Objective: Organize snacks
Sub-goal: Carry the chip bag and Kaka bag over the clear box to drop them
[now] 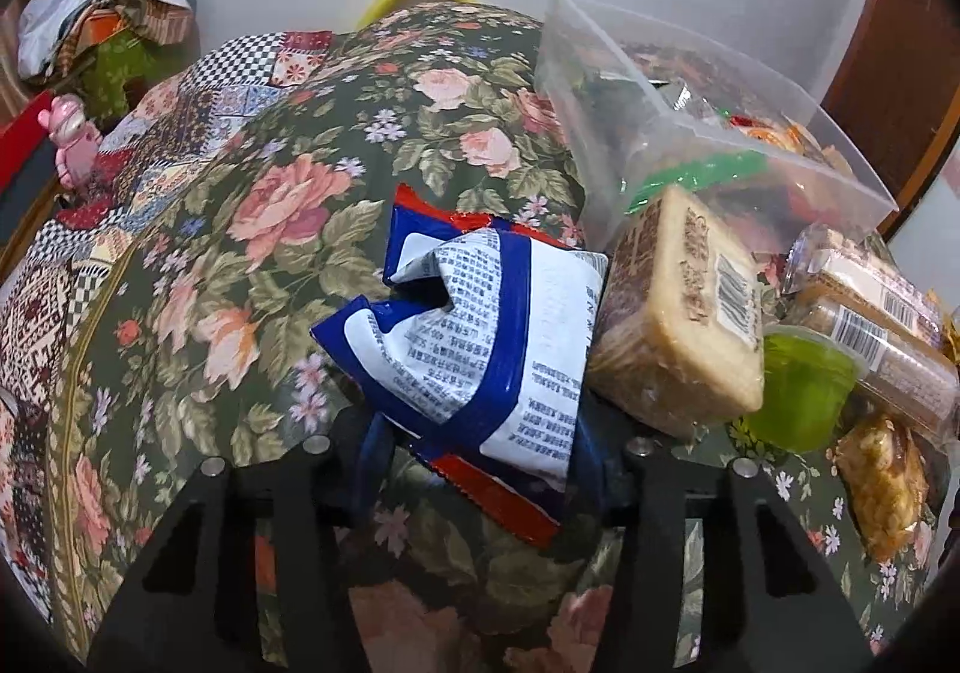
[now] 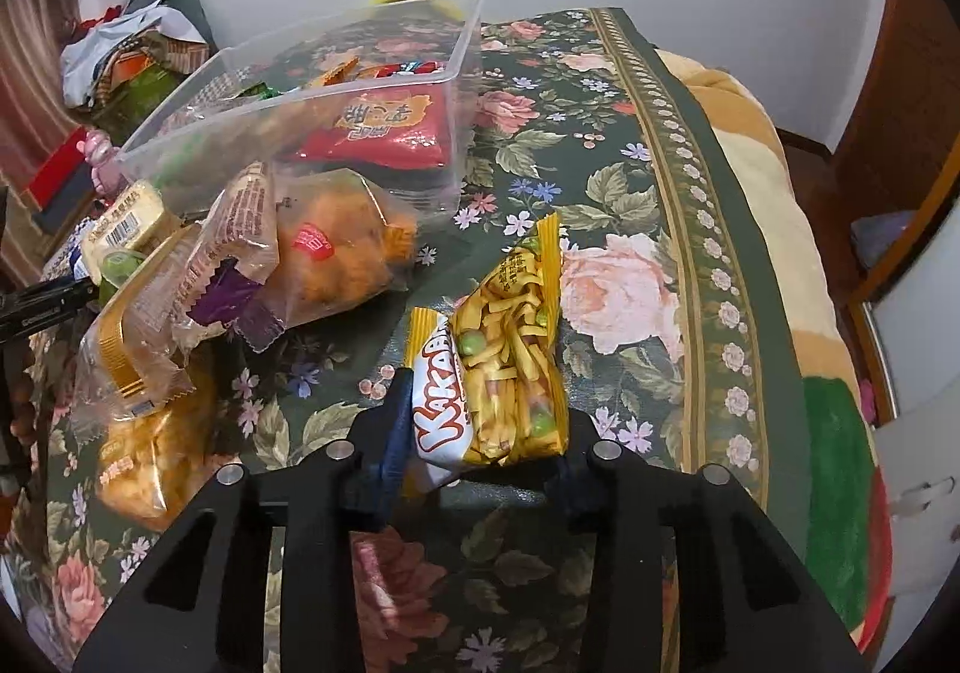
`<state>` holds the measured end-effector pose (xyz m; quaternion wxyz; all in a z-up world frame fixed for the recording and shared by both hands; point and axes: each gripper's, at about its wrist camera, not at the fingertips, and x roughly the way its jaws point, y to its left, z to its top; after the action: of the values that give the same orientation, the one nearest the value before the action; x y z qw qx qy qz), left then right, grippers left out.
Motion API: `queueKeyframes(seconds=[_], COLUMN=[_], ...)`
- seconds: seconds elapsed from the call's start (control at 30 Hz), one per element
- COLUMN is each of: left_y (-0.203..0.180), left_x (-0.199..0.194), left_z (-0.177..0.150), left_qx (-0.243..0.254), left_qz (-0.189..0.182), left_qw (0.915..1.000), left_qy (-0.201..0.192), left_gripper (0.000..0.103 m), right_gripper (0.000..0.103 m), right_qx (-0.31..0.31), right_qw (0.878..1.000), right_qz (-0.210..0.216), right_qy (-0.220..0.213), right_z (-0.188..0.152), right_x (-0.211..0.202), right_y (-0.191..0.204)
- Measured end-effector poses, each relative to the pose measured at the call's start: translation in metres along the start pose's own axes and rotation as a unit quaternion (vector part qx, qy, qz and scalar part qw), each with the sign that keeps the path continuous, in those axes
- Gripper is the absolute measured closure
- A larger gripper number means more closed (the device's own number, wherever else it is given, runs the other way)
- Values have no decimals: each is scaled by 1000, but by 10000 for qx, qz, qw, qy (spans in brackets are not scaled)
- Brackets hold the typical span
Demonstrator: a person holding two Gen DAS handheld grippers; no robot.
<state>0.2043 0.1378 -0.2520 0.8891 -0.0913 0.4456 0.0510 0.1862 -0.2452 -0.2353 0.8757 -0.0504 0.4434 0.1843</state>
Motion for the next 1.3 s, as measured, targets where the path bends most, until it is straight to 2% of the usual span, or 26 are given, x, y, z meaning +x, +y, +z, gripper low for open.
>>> queueKeyframes(seconds=[0.37, 0.77, 1.0, 1.3], left_y=[7, -25, -52, -81], left_x=[-49, -103, -108, -91], left_z=[-4, 33, 62, 95], left_qx=[11, 366, 552, 773], left_qz=[170, -49, -240, -370], left_qw=[9990, 9938, 9904, 9879], left_qy=[-421, -1046, -1245, -1296], left_gripper=[55, 55, 55, 55], right_gripper=[72, 72, 72, 72], right_qx=[-4, -128, -251, -486], right_qw=[9997, 9959, 9924, 9887], right_qz=[66, 133, 173, 258], right_qy=[-233, -890, -1194, -1397], right_z=[3, 44, 70, 107], right_x=[-21, -57, -61, -49], right_y=[3, 7, 18, 38])
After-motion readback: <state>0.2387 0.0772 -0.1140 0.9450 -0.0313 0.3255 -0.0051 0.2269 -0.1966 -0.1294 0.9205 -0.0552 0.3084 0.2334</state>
